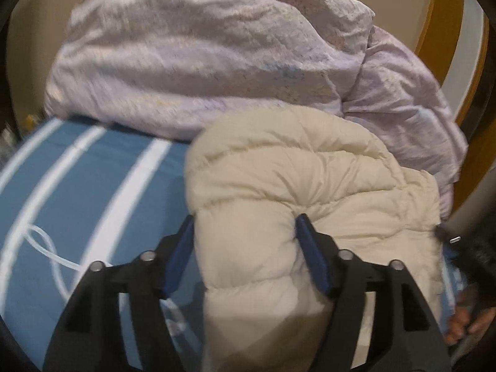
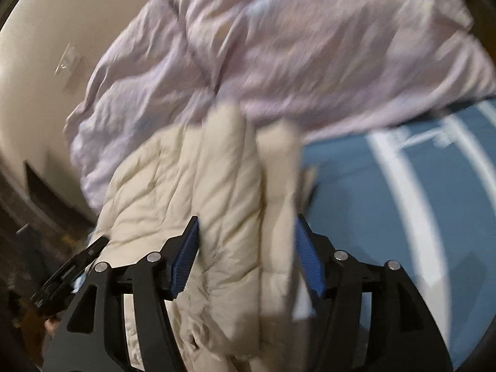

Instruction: Fold large clothes

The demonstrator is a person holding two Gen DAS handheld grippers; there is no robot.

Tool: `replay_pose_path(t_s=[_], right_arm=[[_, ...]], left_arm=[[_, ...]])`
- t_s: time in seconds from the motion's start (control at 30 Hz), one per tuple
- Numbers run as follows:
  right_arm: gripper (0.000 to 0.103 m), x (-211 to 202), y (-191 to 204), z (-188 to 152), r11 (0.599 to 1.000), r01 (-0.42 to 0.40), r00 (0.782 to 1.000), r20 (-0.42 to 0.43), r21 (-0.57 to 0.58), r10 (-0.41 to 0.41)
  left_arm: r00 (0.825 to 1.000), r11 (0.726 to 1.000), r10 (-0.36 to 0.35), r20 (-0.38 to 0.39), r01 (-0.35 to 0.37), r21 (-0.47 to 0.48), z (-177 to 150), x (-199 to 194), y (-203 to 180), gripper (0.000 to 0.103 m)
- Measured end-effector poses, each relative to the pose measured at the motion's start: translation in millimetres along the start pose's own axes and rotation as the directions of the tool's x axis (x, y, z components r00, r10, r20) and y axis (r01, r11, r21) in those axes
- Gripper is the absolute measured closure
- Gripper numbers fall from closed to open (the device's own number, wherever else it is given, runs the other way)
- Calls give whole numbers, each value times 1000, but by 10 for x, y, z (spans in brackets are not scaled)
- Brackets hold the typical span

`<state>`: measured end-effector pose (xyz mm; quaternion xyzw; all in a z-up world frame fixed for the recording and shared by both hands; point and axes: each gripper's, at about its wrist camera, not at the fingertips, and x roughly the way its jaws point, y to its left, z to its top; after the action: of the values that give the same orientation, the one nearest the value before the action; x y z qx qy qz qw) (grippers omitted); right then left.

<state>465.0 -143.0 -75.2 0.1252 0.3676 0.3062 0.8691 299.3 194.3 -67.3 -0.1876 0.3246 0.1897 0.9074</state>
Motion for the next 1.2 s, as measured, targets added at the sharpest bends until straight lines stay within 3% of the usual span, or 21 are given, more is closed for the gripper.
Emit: replay_pose_path(t_s=[0.1, 0.27, 0.37, 0.67, 1.2], right_arm=[[41, -90, 227, 88, 997, 20, 998, 60, -76, -15], [45, 60, 718, 115, 968, 44, 997, 68, -248, -28], [47, 249, 898, 81, 953, 72, 996, 67, -295, -54], [50, 698, 749, -71, 951, 134, 990, -13, -278, -143], [49, 993, 627, -227, 954, 166, 982, -45, -249, -183]], left_arm=[[997, 997, 59, 40, -60, 38, 66, -80, -71, 29], [989, 988, 122, 85, -129, 84, 188, -127, -239, 25], [985, 980, 148, 90, -158, 118, 227, -74, -342, 25], [983, 963, 173, 55, -181, 198, 126, 240, -463, 24], [992, 976, 124, 36, -129, 174, -6, 610, -437, 19]])
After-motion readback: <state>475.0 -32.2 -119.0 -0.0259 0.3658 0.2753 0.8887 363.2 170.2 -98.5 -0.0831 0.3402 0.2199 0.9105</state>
